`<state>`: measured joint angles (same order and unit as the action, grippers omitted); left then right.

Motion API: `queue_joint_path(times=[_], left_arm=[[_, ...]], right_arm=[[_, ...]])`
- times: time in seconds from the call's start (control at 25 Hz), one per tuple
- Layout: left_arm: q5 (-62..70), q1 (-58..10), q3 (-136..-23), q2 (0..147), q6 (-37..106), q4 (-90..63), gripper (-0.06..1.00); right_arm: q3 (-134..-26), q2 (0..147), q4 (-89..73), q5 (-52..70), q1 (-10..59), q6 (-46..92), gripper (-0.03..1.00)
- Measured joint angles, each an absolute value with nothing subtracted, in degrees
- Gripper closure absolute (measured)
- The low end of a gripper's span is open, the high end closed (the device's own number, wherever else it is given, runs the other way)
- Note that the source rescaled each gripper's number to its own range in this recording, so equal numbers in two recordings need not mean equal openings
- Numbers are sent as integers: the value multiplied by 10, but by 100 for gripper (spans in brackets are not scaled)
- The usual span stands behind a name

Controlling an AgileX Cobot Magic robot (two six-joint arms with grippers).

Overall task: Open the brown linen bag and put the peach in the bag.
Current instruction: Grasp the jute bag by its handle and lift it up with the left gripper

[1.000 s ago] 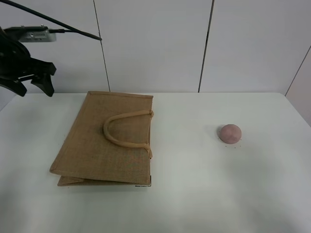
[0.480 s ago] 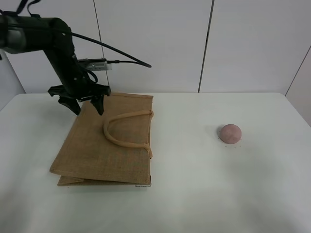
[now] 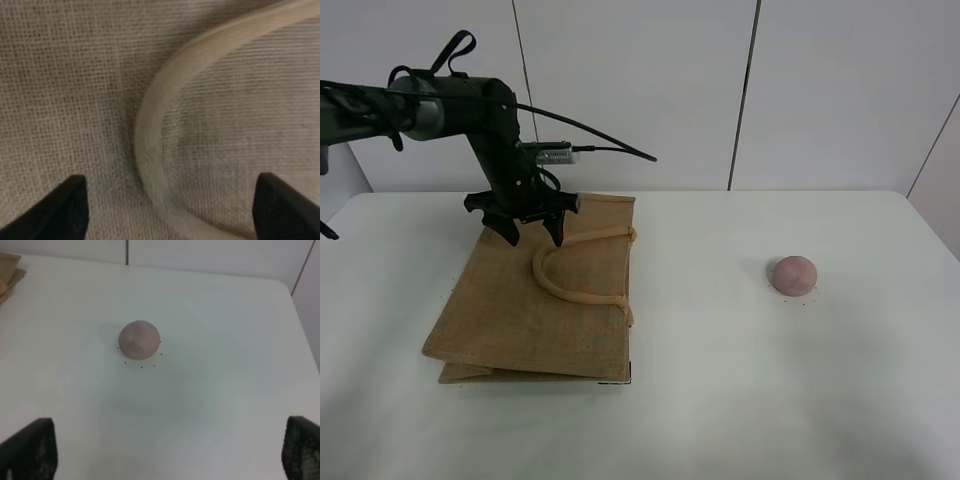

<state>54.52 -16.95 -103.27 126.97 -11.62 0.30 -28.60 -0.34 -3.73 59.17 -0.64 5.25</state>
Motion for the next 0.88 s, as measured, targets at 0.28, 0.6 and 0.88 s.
queue_joint_path(times=[0.28, 0.6, 0.88], left_arm=[[539, -170, -1032, 1297, -118, 8, -6], [532, -170, -1031, 1330, -119, 9, -5], [519, -170, -1028, 1351, -119, 9, -4]], right_arm=[[-286, -3, -37, 592, -6, 52, -3], [-286, -3, -37, 592, -6, 52, -3], [-286, -3, -37, 592, -6, 52, -3]])
